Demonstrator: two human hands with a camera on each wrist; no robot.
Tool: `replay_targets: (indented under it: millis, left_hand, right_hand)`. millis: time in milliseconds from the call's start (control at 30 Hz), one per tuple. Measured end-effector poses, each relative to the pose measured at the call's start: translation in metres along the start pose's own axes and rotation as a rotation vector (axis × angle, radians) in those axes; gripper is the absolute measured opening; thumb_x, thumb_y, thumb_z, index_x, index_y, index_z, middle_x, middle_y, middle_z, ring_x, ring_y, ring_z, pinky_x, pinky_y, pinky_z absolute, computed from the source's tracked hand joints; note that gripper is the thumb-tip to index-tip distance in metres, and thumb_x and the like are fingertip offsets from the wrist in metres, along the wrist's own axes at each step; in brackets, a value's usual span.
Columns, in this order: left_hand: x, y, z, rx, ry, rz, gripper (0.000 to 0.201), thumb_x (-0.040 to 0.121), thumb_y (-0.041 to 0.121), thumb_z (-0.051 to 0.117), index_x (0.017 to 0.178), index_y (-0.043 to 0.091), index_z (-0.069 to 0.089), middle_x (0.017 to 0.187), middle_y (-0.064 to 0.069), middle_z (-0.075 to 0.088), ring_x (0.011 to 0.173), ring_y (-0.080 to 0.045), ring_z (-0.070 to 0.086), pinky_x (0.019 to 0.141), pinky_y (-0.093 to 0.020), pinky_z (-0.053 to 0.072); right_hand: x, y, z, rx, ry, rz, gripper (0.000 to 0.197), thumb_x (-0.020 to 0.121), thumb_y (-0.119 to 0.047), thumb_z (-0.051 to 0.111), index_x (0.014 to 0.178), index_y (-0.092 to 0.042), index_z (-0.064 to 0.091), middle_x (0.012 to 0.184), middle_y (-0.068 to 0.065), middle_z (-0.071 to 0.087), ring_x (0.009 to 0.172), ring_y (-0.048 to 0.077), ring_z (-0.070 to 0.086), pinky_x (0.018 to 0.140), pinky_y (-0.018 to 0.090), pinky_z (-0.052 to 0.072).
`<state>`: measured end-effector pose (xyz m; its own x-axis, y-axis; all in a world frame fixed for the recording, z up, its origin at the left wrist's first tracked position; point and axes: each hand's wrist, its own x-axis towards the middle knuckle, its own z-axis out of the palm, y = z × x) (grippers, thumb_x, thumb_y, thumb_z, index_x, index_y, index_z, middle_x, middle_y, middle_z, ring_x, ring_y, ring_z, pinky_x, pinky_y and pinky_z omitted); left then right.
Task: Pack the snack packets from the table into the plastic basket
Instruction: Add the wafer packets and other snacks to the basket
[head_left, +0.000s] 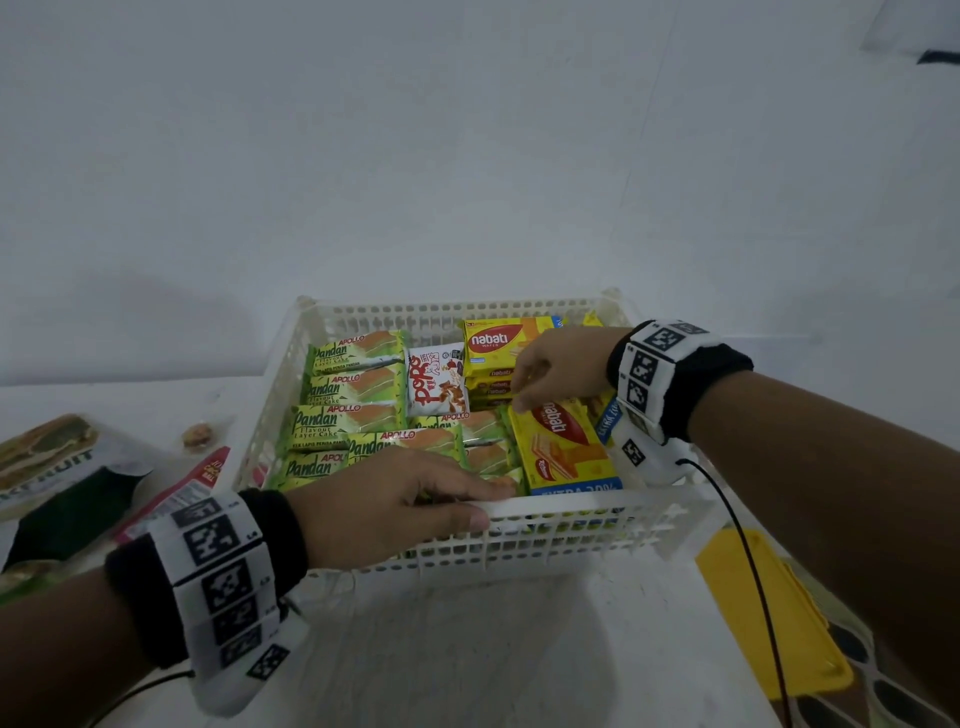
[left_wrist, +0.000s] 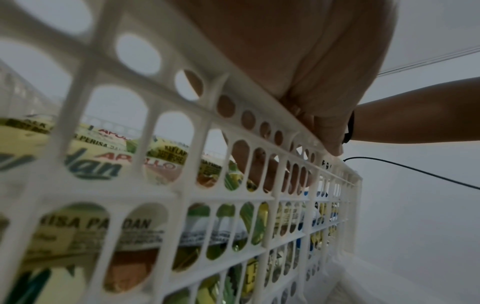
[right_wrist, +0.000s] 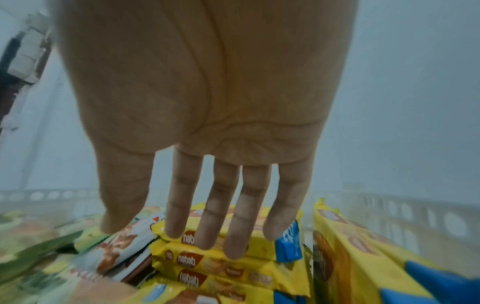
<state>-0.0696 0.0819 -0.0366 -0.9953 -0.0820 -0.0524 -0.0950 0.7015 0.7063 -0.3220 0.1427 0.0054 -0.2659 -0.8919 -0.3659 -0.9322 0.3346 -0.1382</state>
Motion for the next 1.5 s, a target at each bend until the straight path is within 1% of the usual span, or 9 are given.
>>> replay_targets:
  millis: [233, 333, 433, 600, 833, 1033, 1133, 1367, 1500]
  left_hand:
    - [-0.003, 0.000, 0.000, -0.021, -0.015, -0.023, 0.036, 0.099, 0.035, 0.059, 0.134, 0.027, 0.065, 0.083, 0.045, 0.059, 0.079, 0.020, 0.056, 0.073, -0.002, 0.041]
    - [-0.006, -0.001, -0.003, -0.055, 0.063, -0.065, 0.033, 0.097, 0.054, 0.052, 0.101, 0.033, 0.078, 0.084, 0.014, 0.068, 0.076, -0.003, 0.064, 0.080, -0.030, 0.057]
    - [-0.006, 0.000, -0.011, -0.155, 0.228, -0.139, 0.042, 0.096, 0.056, 0.045, 0.104, 0.029, 0.076, 0.098, 0.006, 0.075, 0.092, -0.011, 0.072, 0.092, -0.043, 0.058]
    - [-0.017, 0.021, -0.053, 0.177, 0.472, -0.132, 0.040, 0.092, 0.058, 0.051, 0.105, 0.028, 0.073, 0.090, 0.013, 0.072, 0.082, -0.001, 0.067, 0.079, -0.033, 0.058]
    - [-0.054, 0.003, -0.117, 0.726, 0.625, -0.305, 0.041, 0.097, 0.054, 0.053, 0.120, 0.023, 0.064, 0.101, 0.009, 0.065, 0.086, -0.013, 0.060, 0.081, -0.037, 0.052]
    - [-0.115, -0.044, -0.132, 0.770, 0.622, -0.406, 0.040, 0.097, 0.054, 0.053, 0.123, 0.026, 0.061, 0.109, 0.007, 0.064, 0.088, -0.012, 0.054, 0.082, -0.034, 0.048]
    - [-0.158, -0.074, -0.137, 0.742, 0.620, -0.359, 0.038, 0.096, 0.052, 0.056, 0.122, 0.024, 0.063, 0.106, 0.006, 0.065, 0.085, -0.012, 0.054, 0.080, -0.033, 0.047]
    - [-0.282, -0.159, -0.123, 0.652, 0.410, -0.318, 0.051, 0.092, 0.057, 0.051, 0.123, 0.019, 0.065, 0.101, 0.002, 0.059, 0.096, -0.024, 0.061, 0.080, -0.034, 0.046]
    - [-0.326, -0.190, -0.099, 0.724, 0.291, -0.302, 0.056, 0.098, 0.051, 0.056, 0.145, 0.020, 0.051, 0.139, -0.006, 0.051, 0.129, -0.029, 0.047, 0.080, -0.032, 0.039]
  right_hand:
    - [-0.010, -0.005, -0.014, 0.165, 0.381, -0.091, 0.037, 0.094, -0.059, 0.061, 0.110, -0.028, 0.071, 0.109, -0.010, 0.066, 0.100, 0.011, 0.061, 0.084, 0.031, 0.048]
    - [-0.014, -0.014, -0.019, 0.182, 0.576, -0.119, 0.036, 0.096, -0.062, 0.055, 0.104, -0.030, 0.070, 0.108, -0.008, 0.064, 0.097, 0.012, 0.060, 0.086, 0.036, 0.050]
    - [-0.017, -0.026, -0.025, 0.209, 0.713, -0.130, 0.035, 0.097, -0.061, 0.053, 0.103, -0.031, 0.069, 0.107, -0.008, 0.062, 0.097, 0.013, 0.059, 0.086, 0.037, 0.050]
    - [-0.016, -0.047, -0.030, 0.177, 0.815, -0.173, 0.030, 0.098, -0.056, 0.053, 0.106, -0.032, 0.067, 0.108, -0.008, 0.060, 0.093, 0.012, 0.060, 0.083, 0.037, 0.052]
    - [-0.005, -0.107, -0.029, 0.136, 0.760, -0.264, 0.031, 0.099, -0.051, 0.055, 0.120, -0.029, 0.063, 0.120, -0.002, 0.059, 0.103, 0.018, 0.059, 0.088, 0.040, 0.052]
    - [0.000, -0.191, -0.019, 0.112, 0.675, -0.279, 0.036, 0.098, -0.046, 0.054, 0.129, -0.029, 0.057, 0.132, 0.000, 0.051, 0.111, 0.020, 0.055, 0.094, 0.043, 0.051]
    - [-0.002, -0.245, -0.016, 0.117, 0.685, -0.267, 0.030, 0.095, -0.036, 0.054, 0.123, -0.025, 0.056, 0.130, 0.003, 0.047, 0.100, 0.022, 0.054, 0.091, 0.044, 0.052]
    - [0.003, -0.378, 0.025, 0.122, 0.538, -0.186, 0.026, 0.095, -0.031, 0.055, 0.118, -0.020, 0.050, 0.125, 0.006, 0.039, 0.093, 0.026, 0.053, 0.080, 0.036, 0.046]
    - [0.019, -0.421, 0.074, 0.042, 0.391, -0.121, 0.031, 0.097, -0.034, 0.054, 0.124, -0.021, 0.047, 0.128, 0.008, 0.040, 0.100, 0.029, 0.053, 0.079, 0.038, 0.046]
